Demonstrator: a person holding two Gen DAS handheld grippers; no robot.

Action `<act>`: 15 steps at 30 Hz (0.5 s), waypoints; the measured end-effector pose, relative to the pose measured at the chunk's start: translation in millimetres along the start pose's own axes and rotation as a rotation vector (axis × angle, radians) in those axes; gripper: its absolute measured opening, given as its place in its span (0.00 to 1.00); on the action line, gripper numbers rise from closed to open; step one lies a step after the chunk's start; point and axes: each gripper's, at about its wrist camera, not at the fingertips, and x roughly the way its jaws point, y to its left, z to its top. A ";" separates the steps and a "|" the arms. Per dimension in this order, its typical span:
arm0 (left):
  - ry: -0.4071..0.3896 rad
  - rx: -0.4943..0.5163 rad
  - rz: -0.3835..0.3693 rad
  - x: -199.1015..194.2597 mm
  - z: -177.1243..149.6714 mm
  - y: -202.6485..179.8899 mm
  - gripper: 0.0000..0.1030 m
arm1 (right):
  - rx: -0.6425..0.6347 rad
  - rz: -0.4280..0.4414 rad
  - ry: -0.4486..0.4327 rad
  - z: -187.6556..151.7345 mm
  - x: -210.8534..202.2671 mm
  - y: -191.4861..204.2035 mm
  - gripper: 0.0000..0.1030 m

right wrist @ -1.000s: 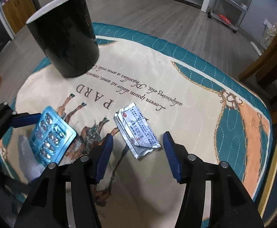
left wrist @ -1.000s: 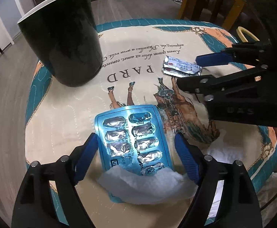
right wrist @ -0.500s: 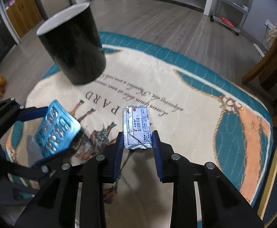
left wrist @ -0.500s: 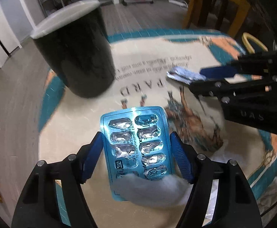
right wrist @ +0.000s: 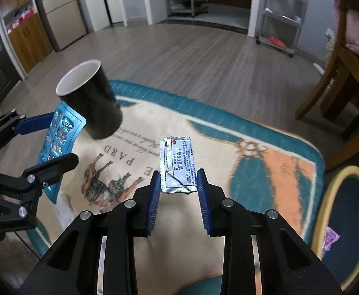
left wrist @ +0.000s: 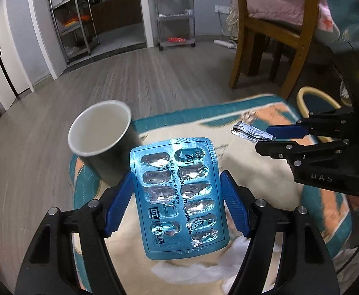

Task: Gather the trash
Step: 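Lift both blister packs off the cushion with both tools, then carry both blister packs with both tools over the wastebasket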

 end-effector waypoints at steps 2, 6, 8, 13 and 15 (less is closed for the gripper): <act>-0.007 0.010 -0.015 -0.7 5.8 -10.1 0.68 | 0.016 -0.013 -0.008 -5.1 -8.6 -11.2 0.30; -0.008 0.054 -0.038 2.8 12.0 -37.1 0.68 | 0.051 -0.049 -0.023 -17.6 -27.4 -41.8 0.30; -0.006 0.070 -0.052 2.6 13.1 -48.0 0.68 | 0.073 -0.074 -0.030 -26.5 -37.4 -59.2 0.30; -0.028 0.131 -0.093 2.5 21.9 -86.0 0.68 | 0.158 -0.141 -0.036 -50.5 -59.0 -107.7 0.30; -0.039 0.149 -0.116 2.8 27.2 -105.2 0.68 | 0.199 -0.171 -0.034 -60.0 -67.8 -126.6 0.30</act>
